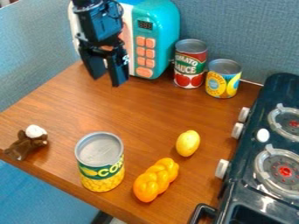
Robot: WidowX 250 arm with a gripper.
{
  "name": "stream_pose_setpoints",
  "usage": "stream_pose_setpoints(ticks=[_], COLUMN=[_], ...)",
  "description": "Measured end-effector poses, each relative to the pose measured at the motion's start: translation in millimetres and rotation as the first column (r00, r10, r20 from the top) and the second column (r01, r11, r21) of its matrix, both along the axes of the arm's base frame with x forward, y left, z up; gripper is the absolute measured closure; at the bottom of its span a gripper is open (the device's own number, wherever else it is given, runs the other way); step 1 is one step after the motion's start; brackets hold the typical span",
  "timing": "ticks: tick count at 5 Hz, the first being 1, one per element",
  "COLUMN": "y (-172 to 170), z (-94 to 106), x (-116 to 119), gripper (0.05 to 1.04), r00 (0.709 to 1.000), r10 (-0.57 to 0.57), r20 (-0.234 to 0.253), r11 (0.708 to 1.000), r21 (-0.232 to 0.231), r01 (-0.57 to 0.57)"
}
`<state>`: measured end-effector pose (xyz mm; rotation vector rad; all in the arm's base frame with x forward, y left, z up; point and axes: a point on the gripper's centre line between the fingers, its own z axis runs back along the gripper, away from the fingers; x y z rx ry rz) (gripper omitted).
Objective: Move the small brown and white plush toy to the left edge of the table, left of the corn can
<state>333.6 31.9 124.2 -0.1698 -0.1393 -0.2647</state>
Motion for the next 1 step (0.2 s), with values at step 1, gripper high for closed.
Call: stream_pose_setpoints(ticks=[1], y=[3.4], z=[-11.3], x=[3.8], gripper=[0.082], r00=[0.999], r10=[0.036], r20=[0.022], r11=[0.989], r21=[0.140], r01=[-0.039])
